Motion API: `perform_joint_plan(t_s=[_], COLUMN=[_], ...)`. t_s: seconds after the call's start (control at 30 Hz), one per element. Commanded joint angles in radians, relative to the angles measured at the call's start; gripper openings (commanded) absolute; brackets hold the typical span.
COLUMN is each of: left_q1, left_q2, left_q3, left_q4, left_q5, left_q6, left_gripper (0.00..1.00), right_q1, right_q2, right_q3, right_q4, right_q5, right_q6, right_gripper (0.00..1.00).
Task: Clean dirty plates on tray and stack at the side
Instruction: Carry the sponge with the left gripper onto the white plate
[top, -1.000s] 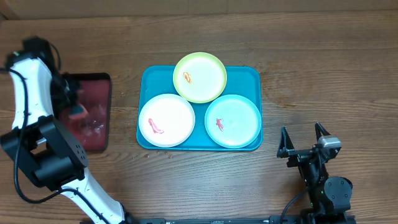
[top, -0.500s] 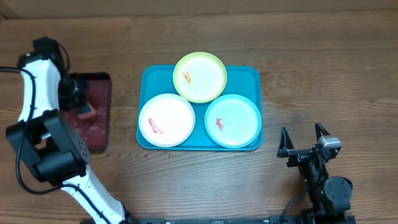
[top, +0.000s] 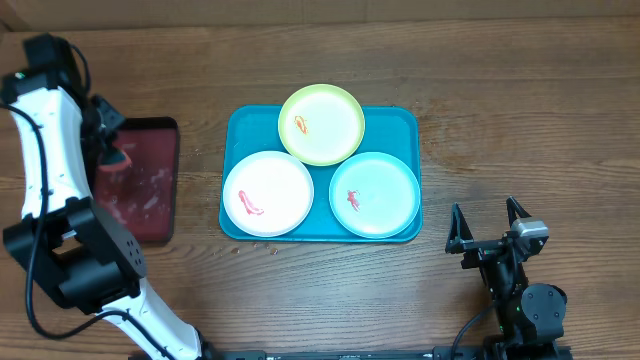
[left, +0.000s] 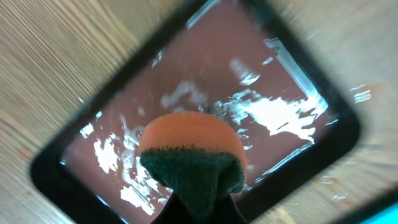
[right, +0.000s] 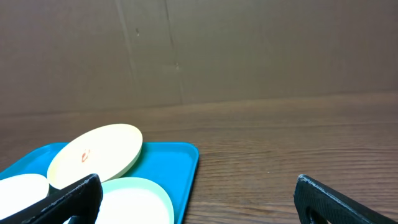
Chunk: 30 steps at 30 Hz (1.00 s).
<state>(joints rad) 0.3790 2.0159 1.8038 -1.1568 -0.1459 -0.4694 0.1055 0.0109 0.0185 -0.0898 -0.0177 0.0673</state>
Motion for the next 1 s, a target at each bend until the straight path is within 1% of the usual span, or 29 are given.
perform_joint_plan(t_s=[0.0, 0.07, 0.1, 0.2, 0.3, 0.43, 0.5, 0.6, 0.67, 0.73, 0.87, 0.97], left_q1=[-0.013, -0.013, -0.013, -0.012, -0.022, -0.066, -0.097, -0.161, -0.211, -0.269, -0.375, -0.442], left_q2=[0.028, 0.021, 0.01, -0.024, -0.074, -0.151, -0.159, -0.152, -0.149, -0.142, -0.123, -0.117], left_q3=[-0.087, -0.05, 0.024, 0.183, 0.309, 0.327, 0.319, 0.273, 0.205, 0.109, -0.103, -0.251], left_q4=[0.001, -0.034, -0.104, -0.236, -0.318, -0.338, -0.368, -0.408, -0.385, -0.331, -0.191, -0.059], left_q5=[-0.013, -0.011, -0.015, -0.014, 0.014, 0.111, 0.151, 0.196, 0.209, 0.223, 0.251, 0.269], left_q6=[-0.01, -0.009, -0.009, -0.009, -0.003, 0.048, 0.07, 0.106, 0.137, 0.179, 0.177, 0.146], left_gripper=[0.04, 0.04, 0.04, 0.04, 0.04, 0.04, 0.04, 0.04, 0.04, 0.04, 0.04, 0.04], right_q1=[0.001, 0.001, 0.001, 0.001, 0.001, 0.001, 0.001, 0.001, 0.001, 0.001, 0.001, 0.001], right_q2=[-0.008, -0.008, -0.008, -0.008, -0.008, -0.008, -0.008, -0.008, -0.008, -0.008, -0.008, -0.008], right_q3=[-0.01, -0.01, -0.01, -0.01, -0.01, -0.01, -0.01, -0.01, -0.01, -0.01, -0.01, -0.01], right_q4=[0.006, 0.006, 0.006, 0.006, 0.006, 0.006, 0.006, 0.006, 0.006, 0.006, 0.006, 0.006], right_q5=[0.014, 0.013, 0.013, 0.014, 0.014, 0.014, 0.013, 0.014, 0.013, 0.013, 0.014, 0.014], right_q6=[0.005, 0.005, 0.005, 0.005, 0.005, 0.005, 0.005, 0.005, 0.005, 0.005, 0.005, 0.005], right_gripper=[1.0, 1.0, 1.0, 1.0, 1.0, 1.0, 1.0, 1.0, 1.0, 1.0, 1.0, 1.0])
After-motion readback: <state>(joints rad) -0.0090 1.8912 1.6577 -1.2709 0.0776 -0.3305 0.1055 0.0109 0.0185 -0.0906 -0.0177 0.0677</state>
